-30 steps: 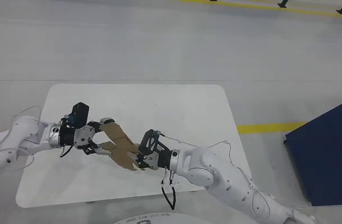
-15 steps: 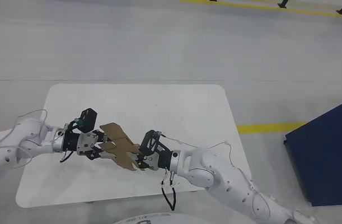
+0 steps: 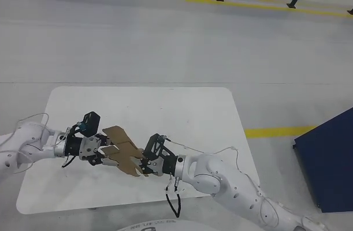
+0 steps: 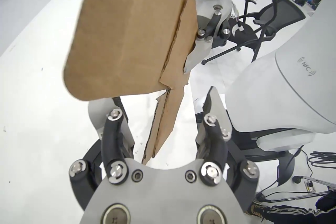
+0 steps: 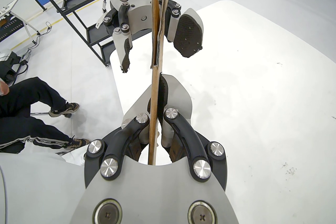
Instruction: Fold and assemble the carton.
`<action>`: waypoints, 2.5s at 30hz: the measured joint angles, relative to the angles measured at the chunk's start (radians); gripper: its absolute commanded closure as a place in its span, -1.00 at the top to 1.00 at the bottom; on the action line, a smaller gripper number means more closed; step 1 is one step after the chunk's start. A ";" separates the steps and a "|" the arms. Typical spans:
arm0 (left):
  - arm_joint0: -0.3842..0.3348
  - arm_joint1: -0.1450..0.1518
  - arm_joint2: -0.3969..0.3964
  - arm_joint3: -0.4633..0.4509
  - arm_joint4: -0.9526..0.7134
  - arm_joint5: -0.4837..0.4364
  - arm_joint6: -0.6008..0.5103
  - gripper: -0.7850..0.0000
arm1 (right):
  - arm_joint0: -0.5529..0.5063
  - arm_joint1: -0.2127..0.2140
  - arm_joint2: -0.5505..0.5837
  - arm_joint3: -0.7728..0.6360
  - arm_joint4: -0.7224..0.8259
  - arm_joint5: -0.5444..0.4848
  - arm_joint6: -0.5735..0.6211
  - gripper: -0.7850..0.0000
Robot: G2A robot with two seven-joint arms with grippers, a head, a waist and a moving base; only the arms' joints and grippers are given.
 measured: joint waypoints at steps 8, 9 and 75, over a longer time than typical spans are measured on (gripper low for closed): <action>0.006 0.004 -0.007 0.001 -0.007 0.002 -0.004 1.00 | -0.036 0.008 0.040 -0.007 -0.034 -0.019 -0.039 -1.00; 0.011 0.007 -0.015 -0.005 -0.010 0.005 -0.007 1.00 | -0.050 0.011 0.053 -0.011 -0.039 -0.027 -0.052 -1.00; 0.095 0.052 -0.135 0.078 -0.035 0.095 0.240 -1.00 | -0.155 -0.013 0.123 -0.041 -0.133 0.043 -0.180 1.00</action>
